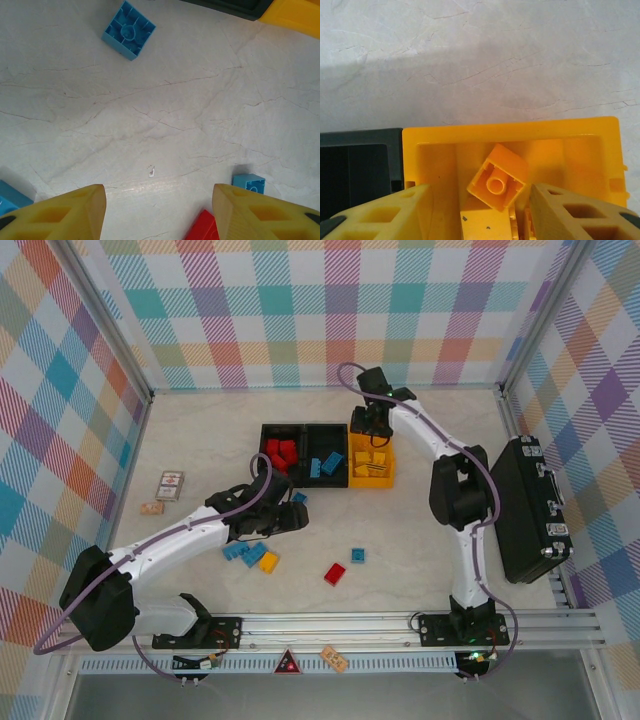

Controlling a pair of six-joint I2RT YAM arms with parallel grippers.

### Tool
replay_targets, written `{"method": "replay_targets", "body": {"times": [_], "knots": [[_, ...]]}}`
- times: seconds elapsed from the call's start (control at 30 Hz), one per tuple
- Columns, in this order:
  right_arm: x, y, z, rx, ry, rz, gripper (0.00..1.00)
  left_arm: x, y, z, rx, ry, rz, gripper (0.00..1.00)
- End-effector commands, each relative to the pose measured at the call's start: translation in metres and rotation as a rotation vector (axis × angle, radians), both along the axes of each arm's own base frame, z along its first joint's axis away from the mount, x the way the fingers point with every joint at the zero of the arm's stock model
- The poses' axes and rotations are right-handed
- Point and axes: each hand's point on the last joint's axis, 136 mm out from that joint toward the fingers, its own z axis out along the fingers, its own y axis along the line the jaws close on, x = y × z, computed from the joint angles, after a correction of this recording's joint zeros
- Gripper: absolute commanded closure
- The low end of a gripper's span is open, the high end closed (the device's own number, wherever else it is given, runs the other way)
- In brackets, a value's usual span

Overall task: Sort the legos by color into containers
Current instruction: Place the lego in the container, then pick up the lego from the middle-left of the table.

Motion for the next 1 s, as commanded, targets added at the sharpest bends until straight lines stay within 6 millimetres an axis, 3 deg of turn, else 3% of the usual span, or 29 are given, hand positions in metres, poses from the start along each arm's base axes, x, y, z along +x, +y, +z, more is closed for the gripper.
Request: {"method": "replay_targets", "body": {"times": [0.0, 0.23, 0.6, 0.83, 0.97], "knots": [[-0.017, -0.001, 0.048, 0.051, -0.069, 0.015, 0.47, 0.0, 0.006, 0.004, 0.009, -0.007, 0.011, 0.42], [-0.073, 0.003, 0.072, 0.156, -0.093, 0.073, 0.47, -0.016, 0.026, 0.001, 0.068, 0.03, 0.03, 0.42], [-0.185, 0.025, 0.074, 0.33, -0.013, 0.311, 0.47, -0.056, 0.072, -0.011, 0.234, 0.127, 0.027, 0.41], [-0.258, 0.042, 0.061, 0.425, 0.068, 0.467, 0.46, -0.07, 0.081, -0.031, 0.3, 0.204, -0.011, 0.41], [-0.276, 0.04, 0.047, 0.432, 0.108, 0.464, 0.46, -0.069, 0.076, -0.045, 0.304, 0.23, -0.025, 0.41]]}}
